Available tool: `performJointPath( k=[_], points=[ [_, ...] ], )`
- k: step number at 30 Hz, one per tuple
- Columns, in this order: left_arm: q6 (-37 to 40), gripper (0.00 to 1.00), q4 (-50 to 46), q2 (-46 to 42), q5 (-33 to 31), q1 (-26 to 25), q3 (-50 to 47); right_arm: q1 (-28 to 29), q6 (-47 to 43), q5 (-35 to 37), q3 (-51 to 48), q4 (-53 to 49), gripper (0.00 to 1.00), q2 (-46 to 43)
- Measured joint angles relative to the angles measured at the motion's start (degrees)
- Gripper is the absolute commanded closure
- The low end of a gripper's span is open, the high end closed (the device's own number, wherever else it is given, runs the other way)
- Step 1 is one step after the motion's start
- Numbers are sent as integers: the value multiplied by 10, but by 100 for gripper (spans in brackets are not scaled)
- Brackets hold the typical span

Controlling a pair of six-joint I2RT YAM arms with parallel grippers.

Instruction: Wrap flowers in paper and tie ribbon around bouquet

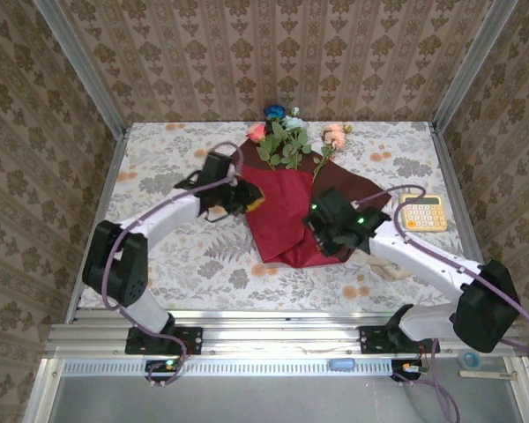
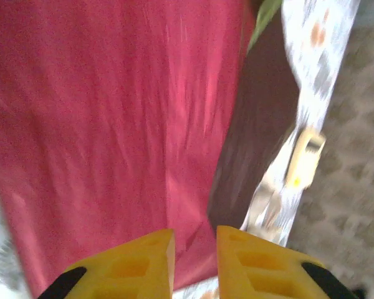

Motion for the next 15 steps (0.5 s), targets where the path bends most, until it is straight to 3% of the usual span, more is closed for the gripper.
performJointPath(
  k=[4, 7, 11, 15],
  points=[
    [-21, 81, 0, 40, 5, -71, -12, -126, -172, 9, 32, -64, 37, 21],
    [-25, 82, -4, 71, 4, -101, -7, -189, -276, 8, 48, -79, 34, 52],
    [-26, 83, -8, 99, 4, -125, -3, -242, -380, -7, 60, -80, 34, 134],
    [-27, 84, -8, 104, 0, -133, -11, -251, -440, -7, 82, -81, 32, 214]
  ],
)
